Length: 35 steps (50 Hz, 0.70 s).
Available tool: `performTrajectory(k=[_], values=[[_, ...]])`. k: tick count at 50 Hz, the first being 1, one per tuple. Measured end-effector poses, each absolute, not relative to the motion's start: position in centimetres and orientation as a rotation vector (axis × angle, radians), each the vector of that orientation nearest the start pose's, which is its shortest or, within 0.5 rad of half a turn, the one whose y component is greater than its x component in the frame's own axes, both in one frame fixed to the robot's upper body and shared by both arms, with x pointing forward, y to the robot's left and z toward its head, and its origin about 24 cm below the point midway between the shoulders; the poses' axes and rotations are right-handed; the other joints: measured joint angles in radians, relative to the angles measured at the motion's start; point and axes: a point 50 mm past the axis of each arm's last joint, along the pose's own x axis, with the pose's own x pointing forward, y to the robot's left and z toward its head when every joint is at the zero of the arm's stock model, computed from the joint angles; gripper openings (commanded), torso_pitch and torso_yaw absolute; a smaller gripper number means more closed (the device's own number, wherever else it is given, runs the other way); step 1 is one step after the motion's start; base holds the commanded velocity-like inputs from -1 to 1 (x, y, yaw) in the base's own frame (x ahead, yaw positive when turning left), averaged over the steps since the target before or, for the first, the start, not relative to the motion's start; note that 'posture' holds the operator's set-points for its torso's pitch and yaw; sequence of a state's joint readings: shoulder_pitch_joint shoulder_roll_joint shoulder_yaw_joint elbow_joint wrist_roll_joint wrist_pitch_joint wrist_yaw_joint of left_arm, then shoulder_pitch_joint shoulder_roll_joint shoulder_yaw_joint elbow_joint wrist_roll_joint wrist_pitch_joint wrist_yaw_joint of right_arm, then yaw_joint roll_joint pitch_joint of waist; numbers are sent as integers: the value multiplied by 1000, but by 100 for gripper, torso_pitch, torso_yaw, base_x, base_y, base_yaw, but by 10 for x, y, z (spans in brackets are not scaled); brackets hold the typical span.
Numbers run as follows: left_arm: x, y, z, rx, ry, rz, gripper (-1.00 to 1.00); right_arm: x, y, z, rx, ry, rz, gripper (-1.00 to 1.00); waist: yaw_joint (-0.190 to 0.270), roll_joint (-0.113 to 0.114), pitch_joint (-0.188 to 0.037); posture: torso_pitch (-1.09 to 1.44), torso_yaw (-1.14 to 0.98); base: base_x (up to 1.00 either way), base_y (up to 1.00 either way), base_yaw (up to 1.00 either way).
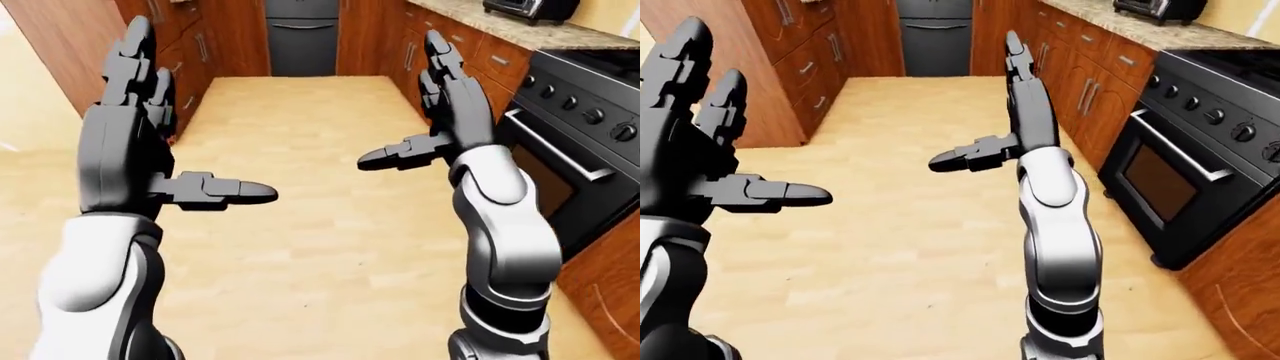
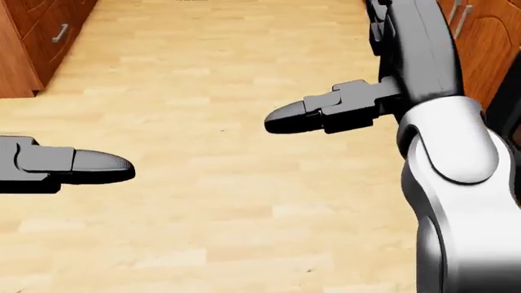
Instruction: Move the drinks to the dining counter.
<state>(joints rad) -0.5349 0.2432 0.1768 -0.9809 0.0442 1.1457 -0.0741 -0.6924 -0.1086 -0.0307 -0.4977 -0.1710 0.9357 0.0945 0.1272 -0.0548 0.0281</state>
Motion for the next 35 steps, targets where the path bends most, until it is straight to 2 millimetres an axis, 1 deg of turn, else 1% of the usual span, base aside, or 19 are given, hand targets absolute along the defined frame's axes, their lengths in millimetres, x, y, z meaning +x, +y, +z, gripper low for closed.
performTrajectory(k=[1, 2, 5, 8, 9, 11, 13, 14, 16, 18, 20, 22, 23, 26, 28, 30, 31, 33, 35], values=[[225, 175, 262, 202, -351, 87, 100, 297, -127, 249, -215, -225, 63, 100, 4, 8, 32, 0, 0, 97, 48, 0], [226, 178, 258, 199, -321, 105, 100, 299, -123, 246, -220, -206, 84, 100, 9, 32, 50, 0, 0, 95, 45, 0], [231, 175, 259, 200, -306, 94, 100, 301, -127, 241, -219, -169, 81, 100, -10, 82, 33, 0, 0, 96, 43, 0], [226, 165, 267, 210, -371, 34, 100, 299, -141, 244, -212, -186, 9, 100, -59, 106, 12, 0, 0, 83, 0, 73], [225, 164, 268, 213, -389, 22, 100, 298, -144, 247, -212, -200, -10, 100, -67, 103, -1, 0, 0, 74, 0, 83], [224, 165, 269, 214, -403, 27, 100, 297, -143, 253, -214, -231, -18, 100, -69, 73, -13, 0, 0, 72, 0, 83], [225, 169, 268, 211, -395, 57, 100, 296, -136, 256, -216, -255, 9, 100, -67, 10, -5, 0, 0, 71, 0, 85], [226, 171, 266, 207, -384, 67, 100, 296, -134, 255, -218, -259, 24, 100, -75, -23, 13, 0, 0, 68, 0, 87], [230, 171, 256, 199, -319, 62, 100, 299, -134, 244, -215, -208, 37, 100, -82, -26, 60, 0, 0, 67, 0, 88], [233, 172, 252, 200, -280, 62, 100, 303, -132, 237, -209, -156, 48, 100, -88, -42, 50, 0, 0, 68, 0, 88], [232, 172, 255, 200, -293, 68, 100, 303, -132, 237, -206, -156, 50, 100, -88, -44, 33, 0, 0, 67, 0, 81], [226, 175, 260, 206, -338, 90, 100, 300, -129, 245, -203, -197, 59, 100, -84, -34, 14, 0, 0, 68, 20, 0], [224, 175, 263, 205, -361, 97, 100, 298, -128, 249, -206, -221, 64, 100, -89, -18, 3, 0, 0, 70, 0, 0], [222, 171, 270, 211, -409, 78, 100, 295, -131, 254, -208, -263, 47, 100, -128, 44, -7, 0, 0, 84, 0, 0], [222, 168, 269, 213, -409, 58, 100, 295, -134, 254, -207, -262, 29, 100, -127, 105, -2, 0, 0, 89, 0, 0], [227, 170, 261, 208, -351, 57, 100, 297, -133, 243, -204, -211, 35, 100, -129, 109, 43, 0, 0, 91, 0, 0], [228, 171, 258, 206, -326, 62, 100, 299, -132, 238, -204, -185, 45, 100, -125, 118, 44, 0, 0, 92, 0, 0], [229, 171, 257, 204, -316, 62, 100, 300, -133, 234, -203, -163, 46, 100, -119, 122, 23, 0, 0, 92, 0, 0], [227, 171, 261, 206, -343, 63, 100, 299, -134, 238, -203, -184, 40, 100, -109, 112, 10, 0, 0, 93, 0, 0]])
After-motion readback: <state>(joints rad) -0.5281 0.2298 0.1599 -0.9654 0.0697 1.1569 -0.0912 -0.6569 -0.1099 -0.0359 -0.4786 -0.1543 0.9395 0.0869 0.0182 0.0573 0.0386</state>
